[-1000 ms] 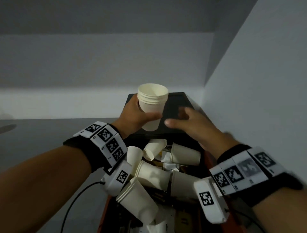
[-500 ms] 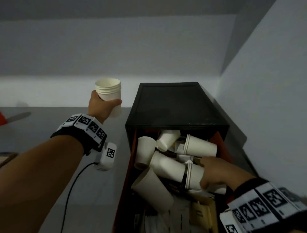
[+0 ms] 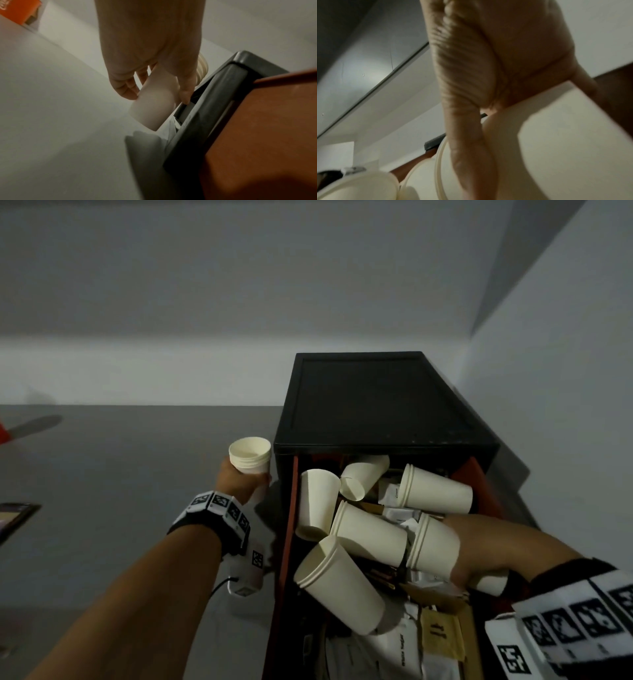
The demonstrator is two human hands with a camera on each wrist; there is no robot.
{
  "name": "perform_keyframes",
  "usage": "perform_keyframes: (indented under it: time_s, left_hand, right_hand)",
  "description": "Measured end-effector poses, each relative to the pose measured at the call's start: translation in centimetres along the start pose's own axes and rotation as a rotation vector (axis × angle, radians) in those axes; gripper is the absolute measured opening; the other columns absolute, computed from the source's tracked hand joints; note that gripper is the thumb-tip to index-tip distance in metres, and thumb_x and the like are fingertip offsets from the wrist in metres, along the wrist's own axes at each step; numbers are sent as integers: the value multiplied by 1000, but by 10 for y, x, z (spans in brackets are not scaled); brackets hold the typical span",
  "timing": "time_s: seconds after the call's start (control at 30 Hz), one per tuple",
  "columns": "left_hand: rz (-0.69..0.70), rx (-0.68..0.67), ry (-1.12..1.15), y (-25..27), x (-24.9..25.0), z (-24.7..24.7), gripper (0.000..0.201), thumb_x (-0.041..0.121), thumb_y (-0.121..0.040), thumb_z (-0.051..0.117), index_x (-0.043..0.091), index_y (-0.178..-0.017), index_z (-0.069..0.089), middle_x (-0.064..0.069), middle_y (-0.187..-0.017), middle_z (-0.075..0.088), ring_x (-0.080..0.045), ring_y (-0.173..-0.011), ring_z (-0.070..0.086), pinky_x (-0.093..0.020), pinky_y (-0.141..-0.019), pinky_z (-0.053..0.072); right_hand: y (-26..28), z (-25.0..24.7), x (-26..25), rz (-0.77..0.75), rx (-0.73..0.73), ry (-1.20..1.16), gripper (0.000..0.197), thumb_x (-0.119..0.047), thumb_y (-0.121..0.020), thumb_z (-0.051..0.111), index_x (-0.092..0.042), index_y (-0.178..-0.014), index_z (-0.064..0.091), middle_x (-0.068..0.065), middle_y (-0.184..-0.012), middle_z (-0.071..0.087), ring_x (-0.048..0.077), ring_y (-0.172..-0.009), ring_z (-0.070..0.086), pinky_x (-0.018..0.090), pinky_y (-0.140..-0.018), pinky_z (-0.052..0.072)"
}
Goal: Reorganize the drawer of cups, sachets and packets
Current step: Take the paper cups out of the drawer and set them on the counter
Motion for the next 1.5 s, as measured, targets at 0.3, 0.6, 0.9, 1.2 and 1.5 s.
perform_keyframes:
  time_s: [0.3,0.6,0.9,1.2,1.5]
  left_hand:
    - [-126,-66,-64,-10,-24,12,37,-17,-69,69,7,-96,59,-9,-96,57,-18,-92,52,-32,-79,43]
    - [-464,27,-78,0,-8,-16,36,13,-69,79,-2,-99,63,-14,-101,61,-26,-84,60,-32,-71,49]
    - [269,-167,175,81,158,-45,71,41,-64,79,21,-126,52,7,-123,53,-9,-117,48,-26,-92,38]
    - [383,-783,579,139,220,-12,41,20,-73,68,6,-110,57,-8,-94,67,-20,-89,65,-32,-76,56]
    - [484,-537,506,118,218,-35,53,37,-55,71,19,-103,57,7,-83,65,-9,-82,64,-29,-68,54]
  right_hand:
    - [32,-40,-6,-101,228,-378,62,-20,-57,87,-29,-105,49,-8,-99,58,5,-88,55,25,-74,49]
    - [52,-59,-15,-347,425,-860,79,-40,-32,90,-39,-101,52,-6,-101,64,15,-94,61,32,-76,51]
    - [66,-87,-71,-663,575,-1157,71,-42,-44,75,-33,-111,52,-7,-98,67,13,-91,67,34,-75,55]
    - [87,-104,-127,-791,578,-870,64,-22,-78,72,-28,-131,38,-5,-118,55,8,-105,57,27,-83,54]
    - [12,-42,-91,-292,240,-331,49,-35,-83,68,-25,-127,49,-6,-123,51,14,-119,44,20,-87,38]
Point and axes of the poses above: each hand's wrist, its own y-axis away from the middle knuckle, its own z-axis out of the palm, x = y × z, the point moved 3 cm from there along -y, towards the middle knuckle
